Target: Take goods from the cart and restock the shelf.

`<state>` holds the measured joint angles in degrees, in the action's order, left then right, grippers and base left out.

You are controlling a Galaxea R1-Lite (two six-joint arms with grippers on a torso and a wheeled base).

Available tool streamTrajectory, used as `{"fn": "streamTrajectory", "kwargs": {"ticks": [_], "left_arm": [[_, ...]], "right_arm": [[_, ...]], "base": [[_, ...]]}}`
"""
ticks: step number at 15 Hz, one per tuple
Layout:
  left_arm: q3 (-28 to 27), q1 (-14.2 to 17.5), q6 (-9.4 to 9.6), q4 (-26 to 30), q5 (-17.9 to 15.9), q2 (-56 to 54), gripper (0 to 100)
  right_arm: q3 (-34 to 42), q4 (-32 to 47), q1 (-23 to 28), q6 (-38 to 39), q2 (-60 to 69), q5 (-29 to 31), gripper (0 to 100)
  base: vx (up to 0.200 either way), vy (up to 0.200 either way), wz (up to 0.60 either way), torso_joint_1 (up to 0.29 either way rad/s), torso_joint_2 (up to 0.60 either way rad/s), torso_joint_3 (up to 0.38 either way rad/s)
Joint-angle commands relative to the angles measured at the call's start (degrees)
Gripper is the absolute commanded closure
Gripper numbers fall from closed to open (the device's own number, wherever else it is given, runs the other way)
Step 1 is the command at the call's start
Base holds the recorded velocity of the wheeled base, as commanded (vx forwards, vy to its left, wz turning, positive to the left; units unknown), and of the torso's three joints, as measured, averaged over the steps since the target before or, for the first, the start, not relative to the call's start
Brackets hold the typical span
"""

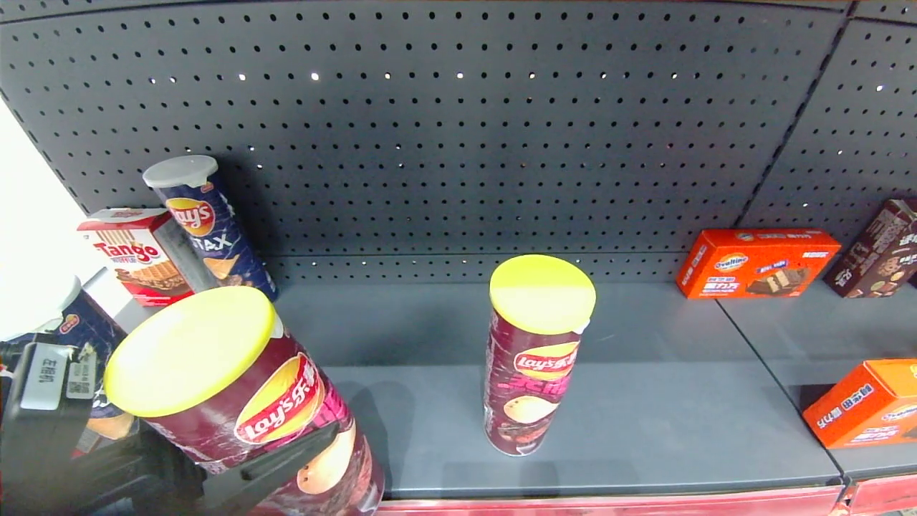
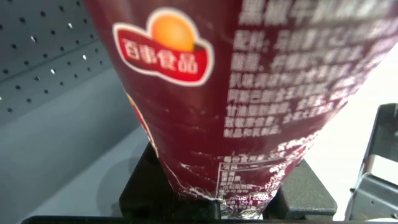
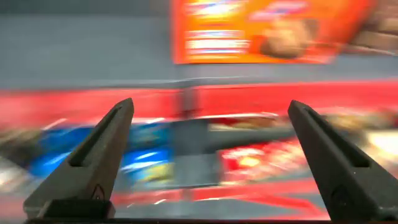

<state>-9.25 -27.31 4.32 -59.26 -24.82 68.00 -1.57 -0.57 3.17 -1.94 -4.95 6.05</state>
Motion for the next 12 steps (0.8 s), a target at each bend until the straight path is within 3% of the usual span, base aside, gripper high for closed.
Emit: {"fn": "streamTrajectory", "kwargs": {"ticks": [1,2,3,4,7,12], "left_arm": [[-0.7,0.1,-0.01,0.0,-0.1,0.1,100],[-0.8,0.1,-0.01,0.0,-0.1,0.1,100],[-0.9,0.0,-0.01,0.0,-0.1,0.1,100],[-1.0,0.0,-0.01,0.0,-0.5,0.3,100],[-1.0,0.0,-0.01,0.1,-0.9,0.3,100],[-2.4,0.1,-0.45,0.3,-0.8,0.5,100]], "right_arm": [[1.0,-2.1,-1.1,0.2,0.3,0.4,0],[0.8,-1.2,-4.3,0.2,2.0,-8.5,0],[0.6,-0.2,-3.9,0.2,2.2,-13.4,0],[0.5,0.2,-3.1,0.4,2.8,-14.6,0],[1.6,0.2,-2.6,3.1,3.4,-0.5,0],[1.6,0.1,-3.0,2.2,4.4,-2.0,0]], "base": [[0.000,0.000,0.00,0.000,0.00,0.000],[0.000,0.000,0.00,0.000,0.00,0.000],[0.000,0.000,0.00,0.000,0.00,0.000],[0.000,0.000,0.00,0.000,0.00,0.000],[0.000,0.000,0.00,0.000,0.00,0.000],[0.000,0.000,0.00,0.000,0.00,0.000]]}}
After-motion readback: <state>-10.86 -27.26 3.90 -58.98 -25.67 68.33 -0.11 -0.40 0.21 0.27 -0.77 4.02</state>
